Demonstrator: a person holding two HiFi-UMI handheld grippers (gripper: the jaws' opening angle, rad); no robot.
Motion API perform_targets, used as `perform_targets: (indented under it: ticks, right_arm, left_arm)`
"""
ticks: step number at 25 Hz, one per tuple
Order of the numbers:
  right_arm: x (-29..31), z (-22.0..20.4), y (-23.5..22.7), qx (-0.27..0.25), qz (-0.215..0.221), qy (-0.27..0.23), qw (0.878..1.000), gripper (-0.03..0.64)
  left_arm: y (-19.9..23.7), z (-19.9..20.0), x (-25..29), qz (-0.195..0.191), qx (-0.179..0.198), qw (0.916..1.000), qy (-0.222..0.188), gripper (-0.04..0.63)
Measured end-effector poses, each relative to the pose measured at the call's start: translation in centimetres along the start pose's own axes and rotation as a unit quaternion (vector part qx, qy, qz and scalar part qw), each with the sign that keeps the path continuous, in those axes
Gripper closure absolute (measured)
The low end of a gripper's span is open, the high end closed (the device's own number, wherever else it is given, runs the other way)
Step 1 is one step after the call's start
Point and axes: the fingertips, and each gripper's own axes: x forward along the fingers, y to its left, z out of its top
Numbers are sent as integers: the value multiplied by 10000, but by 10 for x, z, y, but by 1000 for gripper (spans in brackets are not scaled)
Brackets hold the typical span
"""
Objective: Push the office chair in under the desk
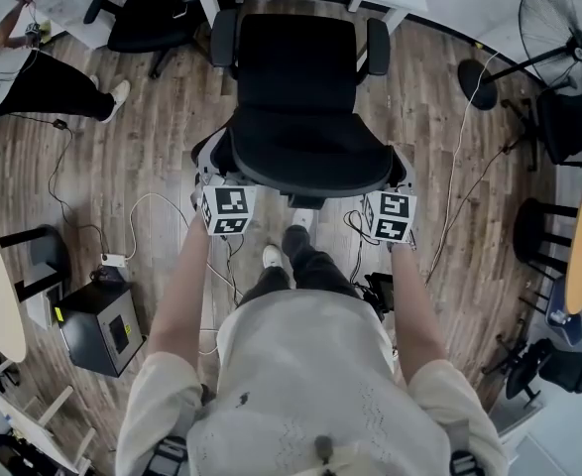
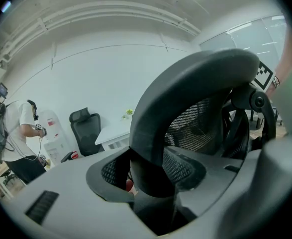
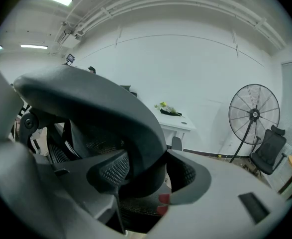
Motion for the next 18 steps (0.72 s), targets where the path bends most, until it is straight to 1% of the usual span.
perform_targets:
  ticks: [18]
  right_arm:
    - [53,23,-32,-53,6,-28,10000,376]
  left_arm:
    - [10,20,58,75,-12,10000,9,376]
